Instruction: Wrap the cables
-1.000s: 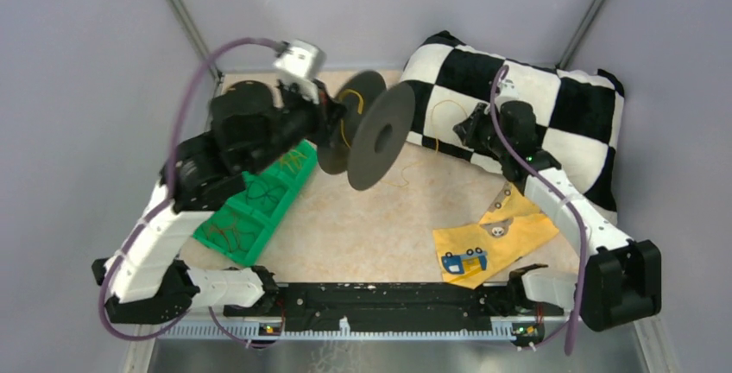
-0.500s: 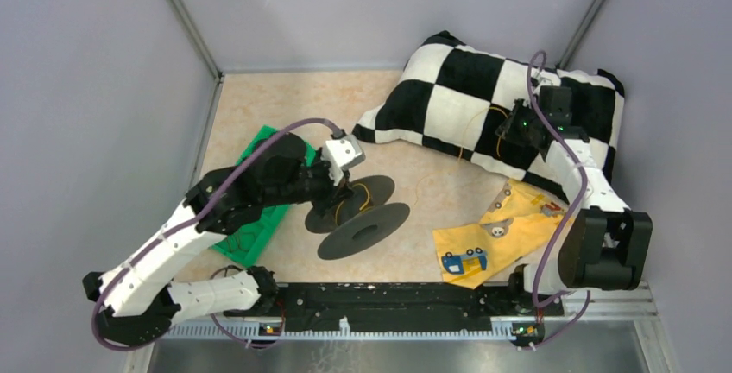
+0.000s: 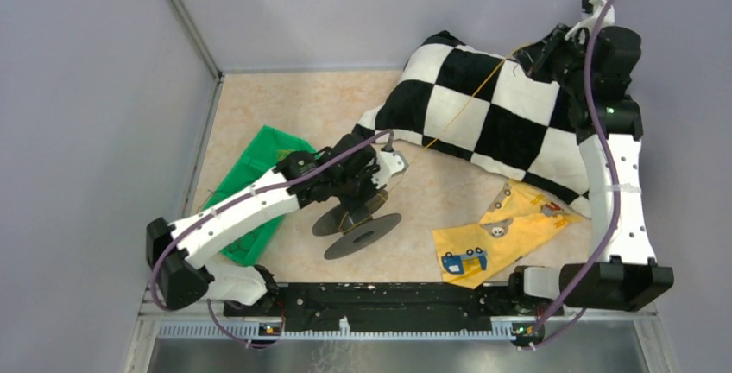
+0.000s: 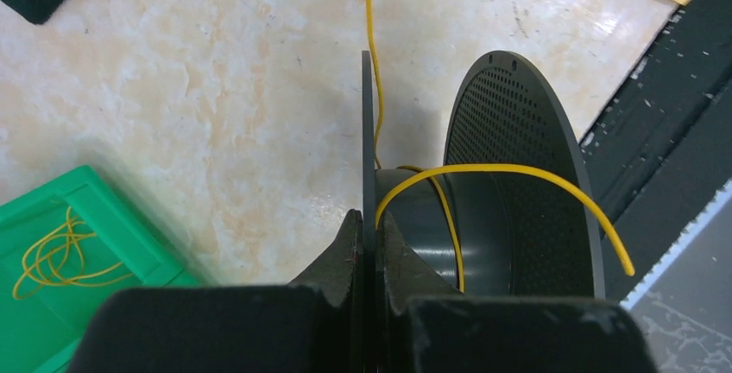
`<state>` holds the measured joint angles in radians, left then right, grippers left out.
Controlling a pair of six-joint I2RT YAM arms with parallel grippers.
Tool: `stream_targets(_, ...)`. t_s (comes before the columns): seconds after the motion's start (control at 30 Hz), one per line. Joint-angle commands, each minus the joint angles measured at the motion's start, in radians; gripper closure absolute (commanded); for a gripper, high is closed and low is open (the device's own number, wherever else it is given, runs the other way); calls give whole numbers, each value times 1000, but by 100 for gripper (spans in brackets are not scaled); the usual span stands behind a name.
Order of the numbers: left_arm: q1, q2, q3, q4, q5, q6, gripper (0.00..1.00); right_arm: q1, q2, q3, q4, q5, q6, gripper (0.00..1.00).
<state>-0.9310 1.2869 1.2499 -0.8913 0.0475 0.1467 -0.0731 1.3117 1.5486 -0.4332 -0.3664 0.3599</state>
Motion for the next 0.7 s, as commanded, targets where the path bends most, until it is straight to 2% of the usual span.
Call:
stream_targets(0.0,-2,119,120,29,-85,-37,100,15,-105,59,4,-107,56,100)
stream_targets(0.17,-2,197,207,63,-164,-78,100,46,-217,-50,154,-203,183,100)
stream_targets(0.33,-2,275,286,88,-285,-187,100,66,-325,-135,243,-207,267,100)
stream_targets(0.47,-2,348,363,63,-382,-267,100,90,-357,-133,260,-239,295,100)
stream_targets(0.67,0,410,433,77,-440,-346,100,94,-388,-136,243,-224,297,100)
